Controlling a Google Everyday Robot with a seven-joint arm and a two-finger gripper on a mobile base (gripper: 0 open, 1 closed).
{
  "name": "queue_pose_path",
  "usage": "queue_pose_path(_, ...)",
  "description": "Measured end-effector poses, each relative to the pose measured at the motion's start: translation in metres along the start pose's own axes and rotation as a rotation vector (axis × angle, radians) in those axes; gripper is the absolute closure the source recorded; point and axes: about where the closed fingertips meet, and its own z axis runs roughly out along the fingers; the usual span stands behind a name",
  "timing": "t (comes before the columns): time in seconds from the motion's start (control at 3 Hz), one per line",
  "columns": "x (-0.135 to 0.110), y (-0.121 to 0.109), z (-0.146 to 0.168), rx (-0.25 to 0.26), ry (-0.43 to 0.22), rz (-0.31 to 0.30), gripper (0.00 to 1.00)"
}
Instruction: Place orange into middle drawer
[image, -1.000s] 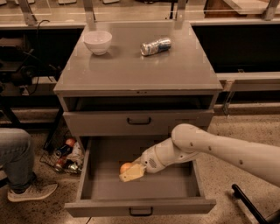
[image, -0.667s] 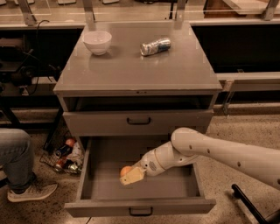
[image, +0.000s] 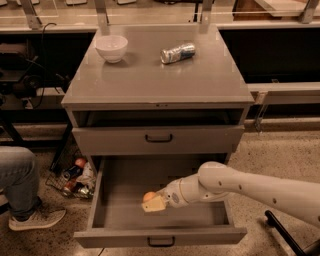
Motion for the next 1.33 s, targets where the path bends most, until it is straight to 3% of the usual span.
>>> queue_pose_path(0.33,0.009,-0.049,0.023,0.105,-0.055,0.025,1.0)
queue_pose_path(0.67,0.014,-0.086,0.044,0.183,-0.067,0.046,0.84)
queue_pose_path(1.0,0.013,-0.112,0.065,0.242,-0.043,0.048,0.53)
queue_pose_path(1.33,0.011,-0.123,0.074,0.254,-0.035,0.046,0.22)
